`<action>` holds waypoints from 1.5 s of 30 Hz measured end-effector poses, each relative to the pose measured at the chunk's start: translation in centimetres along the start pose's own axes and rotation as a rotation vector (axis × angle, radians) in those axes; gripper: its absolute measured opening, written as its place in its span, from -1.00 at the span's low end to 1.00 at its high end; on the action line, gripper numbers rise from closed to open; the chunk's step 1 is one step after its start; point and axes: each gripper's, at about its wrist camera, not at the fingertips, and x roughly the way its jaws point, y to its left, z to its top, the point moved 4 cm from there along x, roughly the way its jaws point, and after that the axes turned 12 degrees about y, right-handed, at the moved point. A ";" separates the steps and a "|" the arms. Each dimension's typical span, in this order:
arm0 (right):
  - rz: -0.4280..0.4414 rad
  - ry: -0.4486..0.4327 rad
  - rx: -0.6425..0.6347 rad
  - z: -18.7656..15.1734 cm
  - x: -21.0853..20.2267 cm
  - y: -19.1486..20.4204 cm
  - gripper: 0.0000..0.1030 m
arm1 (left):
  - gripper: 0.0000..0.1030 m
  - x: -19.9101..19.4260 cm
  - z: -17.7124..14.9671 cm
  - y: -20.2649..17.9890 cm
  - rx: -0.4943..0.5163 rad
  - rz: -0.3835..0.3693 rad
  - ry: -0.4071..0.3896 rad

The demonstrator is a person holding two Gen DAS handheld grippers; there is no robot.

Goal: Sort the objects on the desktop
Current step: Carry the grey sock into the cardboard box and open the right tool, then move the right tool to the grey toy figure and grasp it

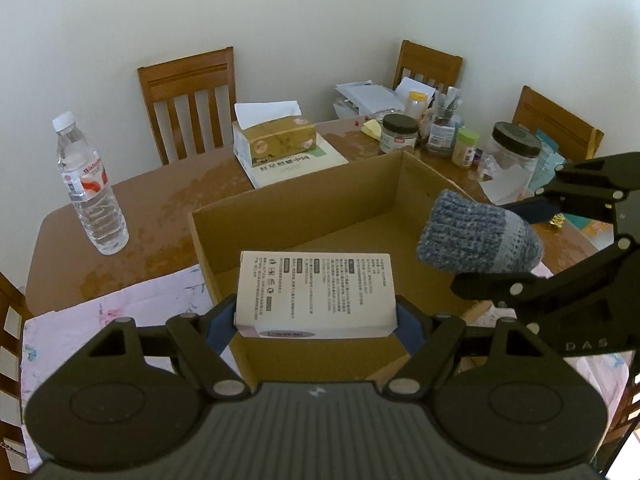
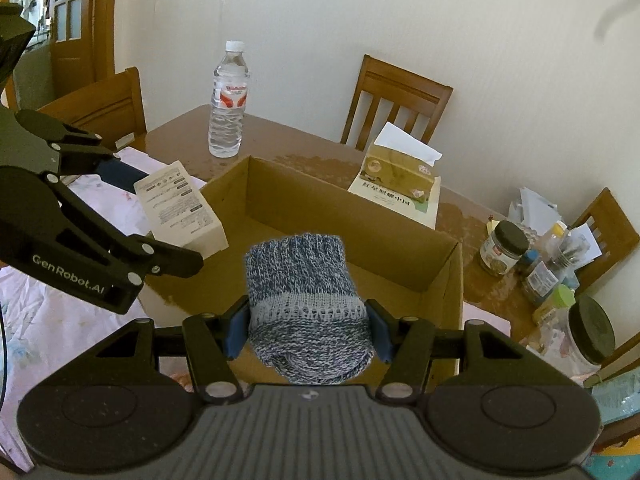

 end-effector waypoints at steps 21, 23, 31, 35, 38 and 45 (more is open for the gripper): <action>0.016 -0.003 0.062 -2.6 -1.7 1.5 0.70 | 0.90 -2.7 -3.2 -0.7 0.077 -0.045 0.005; 0.012 -0.006 0.071 -3.0 -2.1 2.0 0.70 | 0.90 -2.8 -3.9 -0.5 0.074 -0.059 0.028; 0.003 -0.014 0.126 -4.9 -3.9 4.3 0.70 | 0.90 -3.7 -6.8 0.5 0.097 -0.101 0.047; 0.001 -0.014 0.167 -6.1 -4.7 5.6 0.73 | 0.90 -3.9 -8.2 0.9 0.079 -0.149 0.059; -0.004 -0.001 0.194 -7.2 -5.0 6.6 0.74 | 0.90 -4.0 -9.2 0.7 0.113 -0.148 0.068; -0.008 0.019 0.259 -9.7 -5.6 8.7 0.76 | 0.90 -3.9 -11.3 0.1 0.200 -0.178 0.086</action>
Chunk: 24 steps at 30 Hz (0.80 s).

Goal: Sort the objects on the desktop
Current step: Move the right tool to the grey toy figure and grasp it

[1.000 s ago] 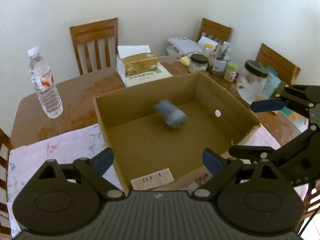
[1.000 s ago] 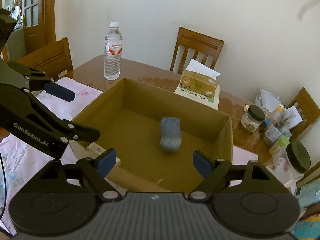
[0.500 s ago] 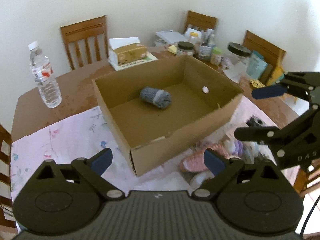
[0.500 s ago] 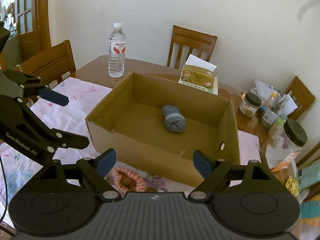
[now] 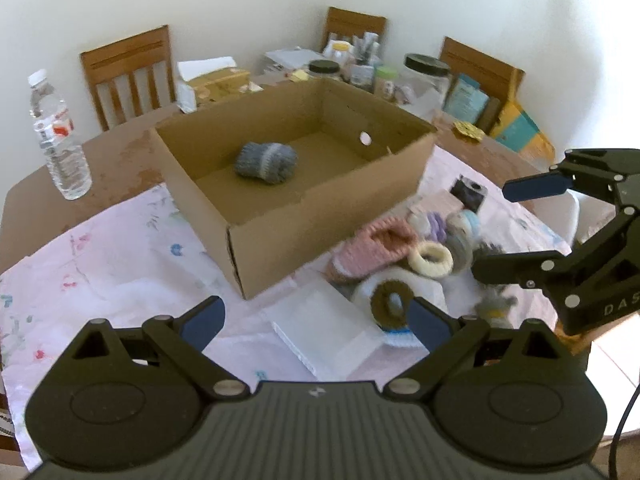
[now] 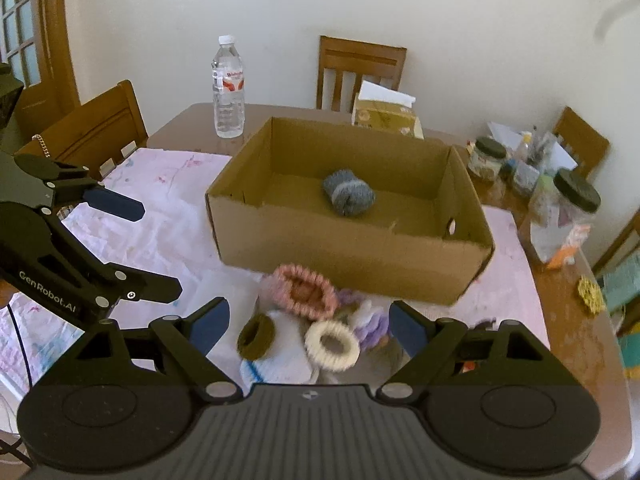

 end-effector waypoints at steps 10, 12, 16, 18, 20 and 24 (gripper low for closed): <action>-0.019 0.040 0.095 -4.3 -0.2 0.0 0.82 | 0.90 2.5 -1.1 0.3 0.113 -0.006 0.051; -0.022 0.051 0.113 -5.0 0.0 -0.2 0.83 | 0.90 3.0 -1.3 0.2 0.165 -0.021 0.052; -0.029 0.069 0.138 -6.0 0.3 -0.5 0.84 | 0.90 4.4 -1.1 0.2 0.254 -0.037 0.073; -0.030 0.074 0.152 -6.4 0.5 -0.8 0.85 | 0.90 5.0 -0.9 0.3 0.292 -0.035 0.078; -0.029 0.080 0.164 -6.6 0.6 -1.1 0.85 | 0.90 5.5 -0.7 0.3 0.342 -0.050 0.088; -0.033 0.093 0.177 -6.8 1.0 -1.7 0.85 | 0.90 6.5 -0.2 -0.2 0.446 -0.073 0.107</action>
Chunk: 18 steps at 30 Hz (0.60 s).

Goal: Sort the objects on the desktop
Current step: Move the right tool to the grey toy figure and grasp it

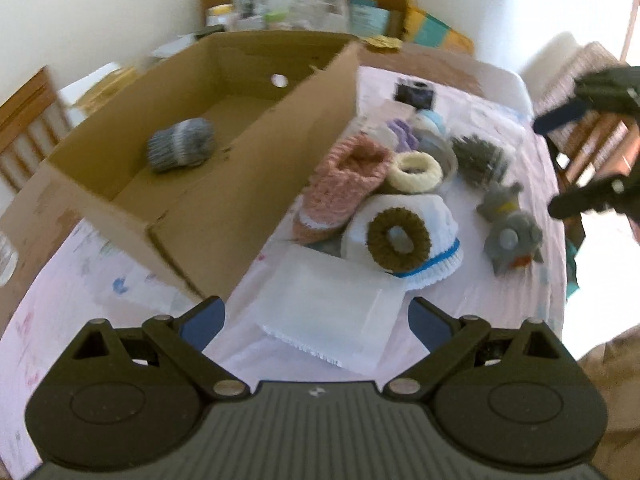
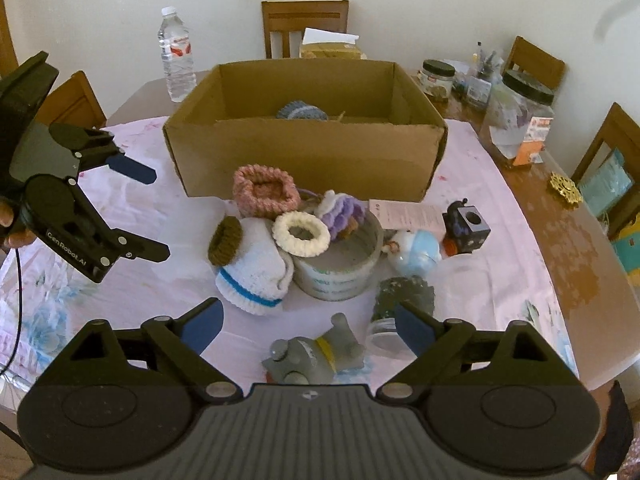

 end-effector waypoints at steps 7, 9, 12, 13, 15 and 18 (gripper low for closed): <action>-0.006 0.011 0.024 -0.3 0.7 -1.3 0.85 | 0.90 2.2 0.8 -0.8 0.114 0.011 0.057; 0.003 0.024 0.023 -0.5 1.0 -1.4 0.85 | 0.90 2.6 0.8 -1.0 0.149 0.015 0.066; 0.012 0.048 0.015 -1.0 1.7 -1.4 0.85 | 0.90 3.2 0.9 -1.2 0.182 0.010 0.076; 0.015 0.053 0.012 -1.1 1.9 -1.4 0.85 | 0.90 3.4 1.0 -1.2 0.188 0.006 0.083; 0.028 0.067 0.001 -1.5 2.4 -1.2 0.85 | 0.90 3.7 1.0 -1.2 0.197 0.001 0.088; 0.033 0.081 -0.034 -1.9 2.9 -0.9 0.85 | 0.90 4.2 1.2 -1.1 0.192 -0.014 0.102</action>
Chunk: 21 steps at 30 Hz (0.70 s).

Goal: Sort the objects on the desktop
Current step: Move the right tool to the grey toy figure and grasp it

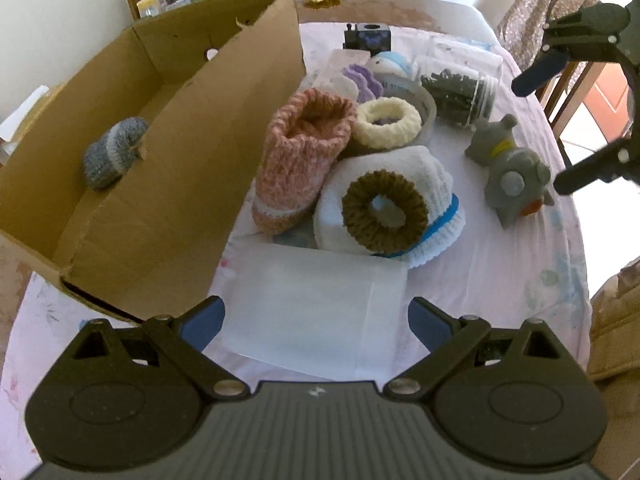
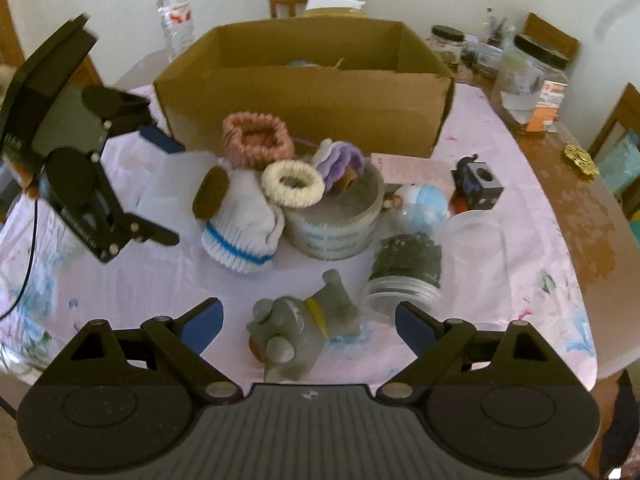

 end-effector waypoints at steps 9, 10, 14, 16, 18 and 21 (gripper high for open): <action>0.043 0.030 -0.057 -0.1 2.1 0.0 0.85 | 0.90 0.7 0.4 0.1 -0.016 -0.036 0.011; 0.048 0.031 -0.068 0.0 2.4 0.1 0.85 | 0.90 0.8 0.5 0.2 -0.018 -0.040 0.012; 0.067 0.037 -0.111 0.2 3.2 0.5 0.85 | 0.90 1.4 0.6 0.3 -0.026 -0.046 0.024; 0.069 0.044 -0.130 0.3 3.6 0.7 0.85 | 0.90 1.6 0.7 0.3 -0.033 -0.054 0.029; 0.065 0.046 -0.149 0.2 3.9 0.9 0.86 | 0.89 1.6 0.6 0.2 -0.034 -0.055 0.031; 0.070 0.051 -0.191 0.1 3.8 1.1 0.86 | 0.89 1.4 0.5 0.3 -0.040 -0.082 0.037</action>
